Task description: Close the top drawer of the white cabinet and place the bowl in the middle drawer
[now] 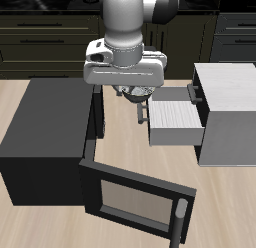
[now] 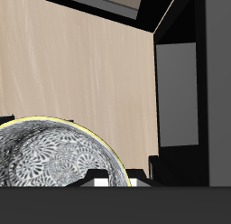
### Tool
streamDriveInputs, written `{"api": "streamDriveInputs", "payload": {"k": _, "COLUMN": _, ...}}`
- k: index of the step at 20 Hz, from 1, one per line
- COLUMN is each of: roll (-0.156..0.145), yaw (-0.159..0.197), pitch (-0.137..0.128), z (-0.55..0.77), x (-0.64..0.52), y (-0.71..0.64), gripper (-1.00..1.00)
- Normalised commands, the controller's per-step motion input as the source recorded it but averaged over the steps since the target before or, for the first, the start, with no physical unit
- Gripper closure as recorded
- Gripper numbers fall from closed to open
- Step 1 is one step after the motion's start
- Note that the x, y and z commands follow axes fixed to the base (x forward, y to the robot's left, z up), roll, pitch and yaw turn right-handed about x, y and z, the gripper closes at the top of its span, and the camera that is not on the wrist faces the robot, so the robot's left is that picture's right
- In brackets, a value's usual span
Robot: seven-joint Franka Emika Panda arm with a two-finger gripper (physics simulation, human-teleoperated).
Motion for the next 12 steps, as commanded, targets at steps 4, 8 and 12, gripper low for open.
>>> {"api": "streamDriveInputs", "payload": {"k": 4, "roll": -0.024, "yaw": 0.019, "pitch": -0.011, "z": 0.01, "x": -0.04, "y": 0.15, "gripper": 1.0}}
{"api": "streamDriveInputs", "payload": {"k": 8, "roll": -0.027, "yaw": 0.026, "pitch": 0.006, "z": -0.09, "x": -0.14, "y": 0.29, "gripper": 1.0}}
{"api": "streamDriveInputs", "payload": {"k": 12, "roll": -0.035, "yaw": 0.034, "pitch": 0.001, "z": -0.07, "x": -0.07, "y": 0.2, "gripper": 1.0}}
